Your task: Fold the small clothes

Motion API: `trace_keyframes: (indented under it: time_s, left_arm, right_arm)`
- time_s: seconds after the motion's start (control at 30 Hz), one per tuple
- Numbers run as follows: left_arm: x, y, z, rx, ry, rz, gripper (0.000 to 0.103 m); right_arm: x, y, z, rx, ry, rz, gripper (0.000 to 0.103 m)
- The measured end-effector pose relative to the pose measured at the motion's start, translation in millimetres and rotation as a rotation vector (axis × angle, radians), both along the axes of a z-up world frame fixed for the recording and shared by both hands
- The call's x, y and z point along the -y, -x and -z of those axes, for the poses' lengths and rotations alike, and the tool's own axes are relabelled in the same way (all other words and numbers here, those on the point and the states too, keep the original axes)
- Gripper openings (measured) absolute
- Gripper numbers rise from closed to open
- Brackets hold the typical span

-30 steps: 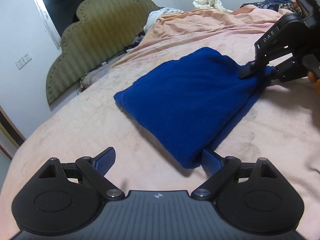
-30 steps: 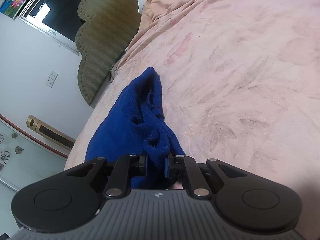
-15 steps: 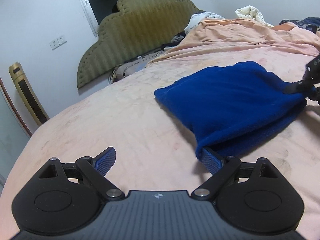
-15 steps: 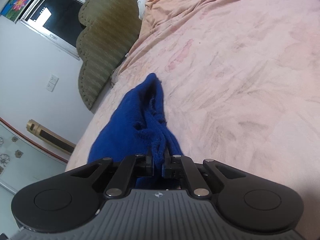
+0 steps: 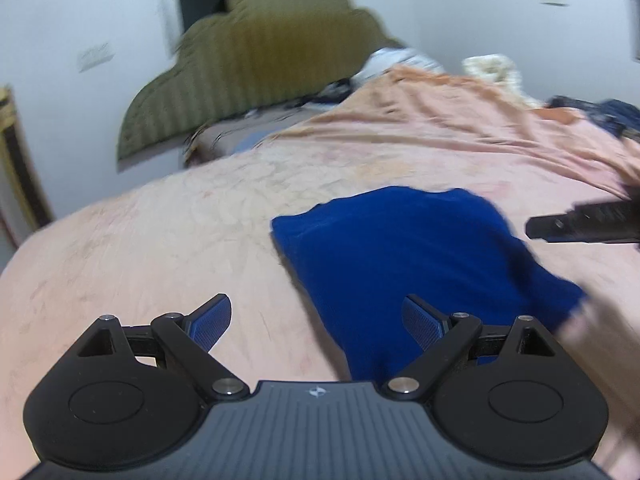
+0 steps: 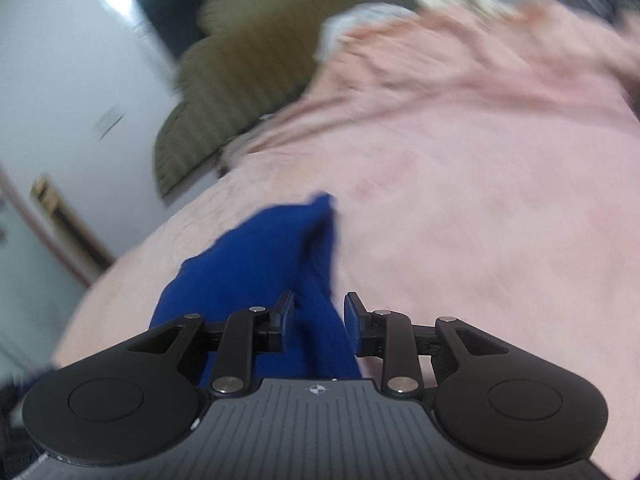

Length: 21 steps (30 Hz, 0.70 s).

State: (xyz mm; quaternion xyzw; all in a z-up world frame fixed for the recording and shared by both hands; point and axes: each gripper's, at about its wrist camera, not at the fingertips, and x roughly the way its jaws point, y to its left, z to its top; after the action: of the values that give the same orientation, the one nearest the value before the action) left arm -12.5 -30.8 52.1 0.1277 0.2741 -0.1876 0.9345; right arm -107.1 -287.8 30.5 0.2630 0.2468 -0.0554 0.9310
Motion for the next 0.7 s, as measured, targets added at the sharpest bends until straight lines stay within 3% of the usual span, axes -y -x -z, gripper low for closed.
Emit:
trace_keyframes:
  time_s: [0.13,0.2,0.23,0.27,0.37,0.47,0.57,0.63,0.7]
  left_arm:
    - [13,-33,32,-0.186,0.029,-0.015,0.093]
    - [15,-29,48,-0.217,-0.009,0.01,0.093]
    - [12,-23,49,-0.197,-0.011,0.026,0.093]
    - [9,-20,47,-0.176,-0.007,0.039,0.093]
    - [-3,-31,34,-0.135,0.041,0.029,0.093]
    - [-12,-64,25,-0.198,0.151,-0.005,0.093]
    - [-17,-95,28,-0.258,0.241,-0.003,0.093]
    - [-18,-120,35,-0.323,0.299,0.0,0.093]
    - [-21,-142,46,-0.41,0.377,-0.006,0.093]
  right_arm:
    - [-23,-45,-3,-0.046,0.194,-0.113,0.04]
    - [-21,-63,10,-0.097,0.23,-0.117,0.042]
    - [-16,-71,18,-0.132,0.249,-0.097,0.052]
    - [-9,-73,23,-0.153,0.234,-0.082,0.059]
    - [6,-64,17,-0.106,0.139,-0.072,0.06]
    - [17,-65,12,-0.08,0.117,-0.067,0.065]
    - [40,-88,23,-0.107,-0.03,-0.125,0.066]
    - [57,-102,36,-0.121,-0.153,-0.163,0.067]
    - [67,-114,39,-0.106,-0.213,-0.196,0.067]
